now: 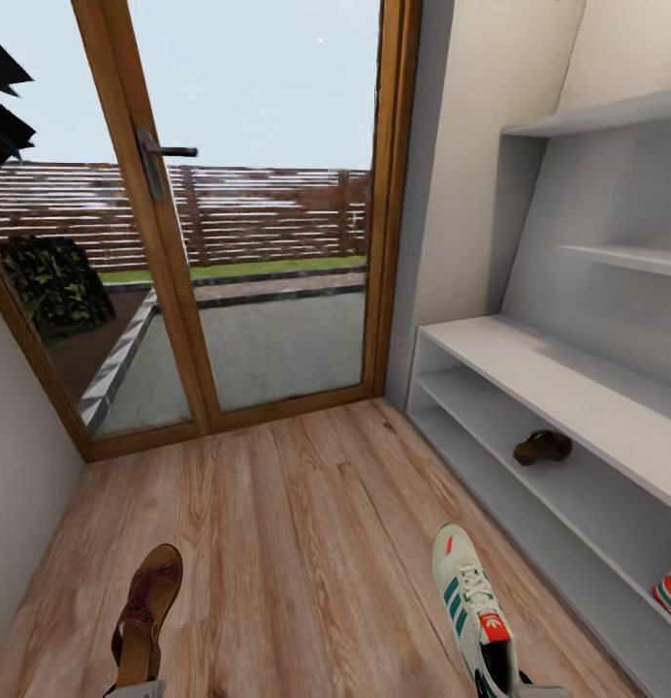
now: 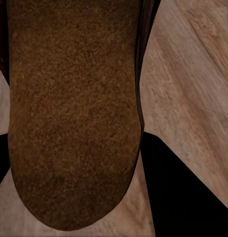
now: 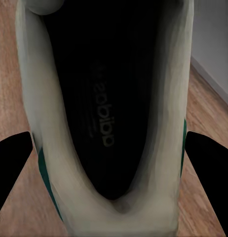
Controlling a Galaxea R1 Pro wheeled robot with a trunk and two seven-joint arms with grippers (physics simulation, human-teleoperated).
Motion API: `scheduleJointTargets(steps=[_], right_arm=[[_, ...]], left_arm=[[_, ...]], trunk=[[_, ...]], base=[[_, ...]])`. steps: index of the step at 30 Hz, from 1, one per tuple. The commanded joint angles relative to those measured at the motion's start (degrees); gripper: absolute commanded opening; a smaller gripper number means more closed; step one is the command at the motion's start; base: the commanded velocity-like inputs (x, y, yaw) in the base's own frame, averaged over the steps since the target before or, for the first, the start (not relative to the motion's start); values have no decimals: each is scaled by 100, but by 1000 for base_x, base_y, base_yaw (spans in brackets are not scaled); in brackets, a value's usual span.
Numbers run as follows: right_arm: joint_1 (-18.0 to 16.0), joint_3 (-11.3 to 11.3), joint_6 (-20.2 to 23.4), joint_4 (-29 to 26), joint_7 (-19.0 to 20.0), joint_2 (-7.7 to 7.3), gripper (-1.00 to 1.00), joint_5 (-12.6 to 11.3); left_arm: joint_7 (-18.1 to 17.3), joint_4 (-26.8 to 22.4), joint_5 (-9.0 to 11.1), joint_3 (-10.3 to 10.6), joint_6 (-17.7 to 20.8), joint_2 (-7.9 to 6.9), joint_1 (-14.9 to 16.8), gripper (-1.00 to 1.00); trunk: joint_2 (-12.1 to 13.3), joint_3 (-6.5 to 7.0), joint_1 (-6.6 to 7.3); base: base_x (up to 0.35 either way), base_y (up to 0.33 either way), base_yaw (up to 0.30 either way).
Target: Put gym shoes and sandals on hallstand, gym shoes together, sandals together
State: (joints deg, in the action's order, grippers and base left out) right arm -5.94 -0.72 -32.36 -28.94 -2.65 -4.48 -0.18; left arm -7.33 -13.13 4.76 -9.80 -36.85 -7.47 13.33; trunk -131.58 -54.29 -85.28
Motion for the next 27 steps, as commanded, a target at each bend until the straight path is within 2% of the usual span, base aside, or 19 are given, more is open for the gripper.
scheduleJointTargets(steps=[1, 27], right_arm=[[-4, 3, -16, 4, -16, 0, -100, 0], [-4, 2, -11, 12, -16, 0, -100, 0]], left_arm=[[-49, 3, 34, -22, -6, 0, 3, -100], [-49, 3, 34, -22, -6, 0, 1, -100]], trunk=[[-2, -3, -2], [-2, 57, -2]], base=[[241, 225, -243], [179, 274, -254]])
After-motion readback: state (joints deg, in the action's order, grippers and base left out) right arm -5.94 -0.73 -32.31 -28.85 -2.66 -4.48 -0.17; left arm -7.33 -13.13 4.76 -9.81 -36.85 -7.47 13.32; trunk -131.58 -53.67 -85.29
